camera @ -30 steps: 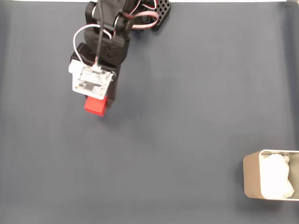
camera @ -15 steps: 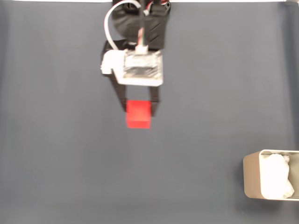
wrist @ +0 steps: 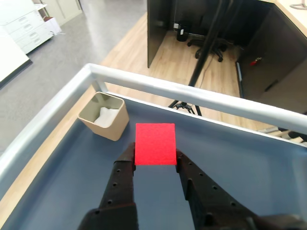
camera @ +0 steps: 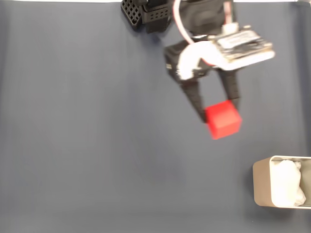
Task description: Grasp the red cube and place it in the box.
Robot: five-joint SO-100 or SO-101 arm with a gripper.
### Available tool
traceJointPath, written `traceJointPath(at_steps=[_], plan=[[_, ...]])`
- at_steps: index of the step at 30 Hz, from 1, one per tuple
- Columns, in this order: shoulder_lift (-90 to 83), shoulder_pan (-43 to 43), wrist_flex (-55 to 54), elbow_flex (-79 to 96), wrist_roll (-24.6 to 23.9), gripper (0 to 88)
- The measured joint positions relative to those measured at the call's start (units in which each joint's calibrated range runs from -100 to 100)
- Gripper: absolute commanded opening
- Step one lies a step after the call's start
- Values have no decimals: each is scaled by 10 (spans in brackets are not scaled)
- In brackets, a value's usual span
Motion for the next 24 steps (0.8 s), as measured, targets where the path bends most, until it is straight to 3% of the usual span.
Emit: traceJointPath(at_steps=[9, 24], plan=[[101, -59, -12, -80, 3, 0], [333, -81, -55, -291, 7, 0]])
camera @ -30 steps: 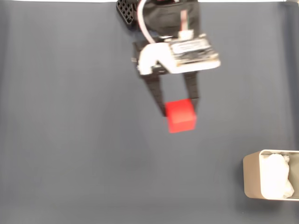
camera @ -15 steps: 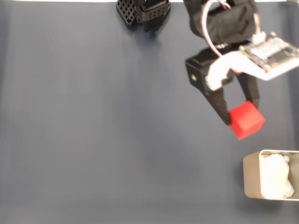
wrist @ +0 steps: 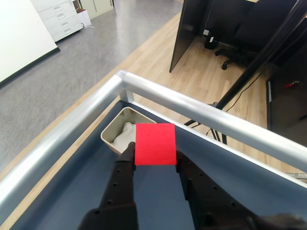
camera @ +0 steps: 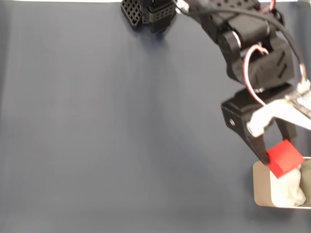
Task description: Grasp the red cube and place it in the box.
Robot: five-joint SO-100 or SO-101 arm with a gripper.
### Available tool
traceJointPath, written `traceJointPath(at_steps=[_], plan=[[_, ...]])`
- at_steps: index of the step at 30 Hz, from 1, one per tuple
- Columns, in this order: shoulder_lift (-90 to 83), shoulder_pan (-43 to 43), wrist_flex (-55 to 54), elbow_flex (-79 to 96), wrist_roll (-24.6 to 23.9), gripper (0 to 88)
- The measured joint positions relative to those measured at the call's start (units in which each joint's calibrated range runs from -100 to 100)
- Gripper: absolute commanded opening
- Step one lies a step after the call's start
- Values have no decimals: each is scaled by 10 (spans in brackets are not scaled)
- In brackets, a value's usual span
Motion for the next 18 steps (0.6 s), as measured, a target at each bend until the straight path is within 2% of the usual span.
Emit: traceJointPath(at_steps=[11, 18], plan=[[121, -22, -3, -143, 5, 0], [155, -36, -3, -170, 9, 0]])
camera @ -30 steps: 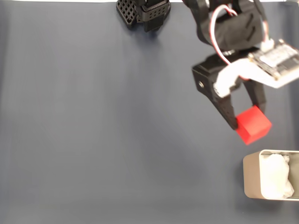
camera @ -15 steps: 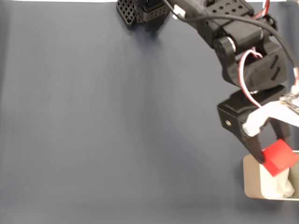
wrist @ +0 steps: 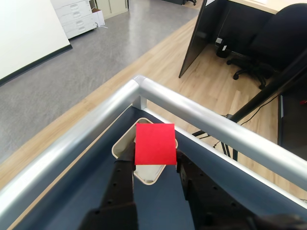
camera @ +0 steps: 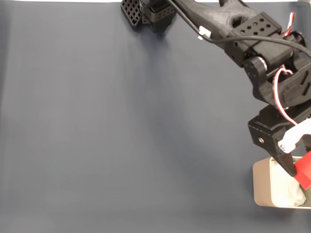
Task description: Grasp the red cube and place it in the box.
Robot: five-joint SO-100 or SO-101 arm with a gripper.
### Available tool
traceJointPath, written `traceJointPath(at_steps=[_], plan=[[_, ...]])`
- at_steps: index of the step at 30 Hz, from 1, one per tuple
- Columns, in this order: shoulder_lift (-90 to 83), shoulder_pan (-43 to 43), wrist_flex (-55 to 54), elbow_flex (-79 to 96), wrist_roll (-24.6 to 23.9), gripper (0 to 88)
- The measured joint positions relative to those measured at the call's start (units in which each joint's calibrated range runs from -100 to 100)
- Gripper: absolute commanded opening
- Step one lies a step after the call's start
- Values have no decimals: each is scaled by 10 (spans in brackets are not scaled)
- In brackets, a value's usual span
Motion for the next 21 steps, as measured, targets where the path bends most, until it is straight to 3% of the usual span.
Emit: traceJointPath(at_steps=[21], plan=[[69, -4, -28, -33, 2, 1]])
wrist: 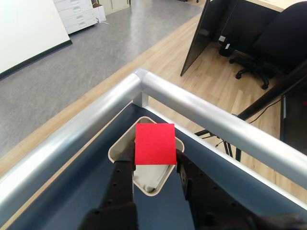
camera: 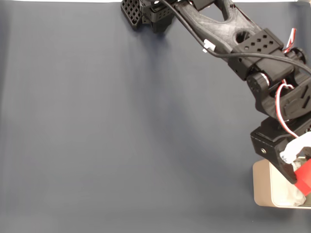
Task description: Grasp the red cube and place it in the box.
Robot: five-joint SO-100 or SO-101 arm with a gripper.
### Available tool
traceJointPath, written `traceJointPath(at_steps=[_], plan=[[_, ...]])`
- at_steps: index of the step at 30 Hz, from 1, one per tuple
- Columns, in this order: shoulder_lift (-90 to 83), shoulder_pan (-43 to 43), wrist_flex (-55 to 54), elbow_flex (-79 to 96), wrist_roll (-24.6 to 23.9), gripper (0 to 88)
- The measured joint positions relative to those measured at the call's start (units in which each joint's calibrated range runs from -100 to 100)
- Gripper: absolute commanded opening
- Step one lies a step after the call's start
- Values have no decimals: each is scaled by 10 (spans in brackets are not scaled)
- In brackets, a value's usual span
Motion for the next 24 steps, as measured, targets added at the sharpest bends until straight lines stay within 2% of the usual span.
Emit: traceJointPath(at_steps=[17, 19, 22, 24], plan=[[13, -7, -10, 0, 0, 7], [13, -7, -10, 0, 0, 52], [13, -7, -12, 0, 0, 214], [13, -7, -18, 0, -3, 283]])
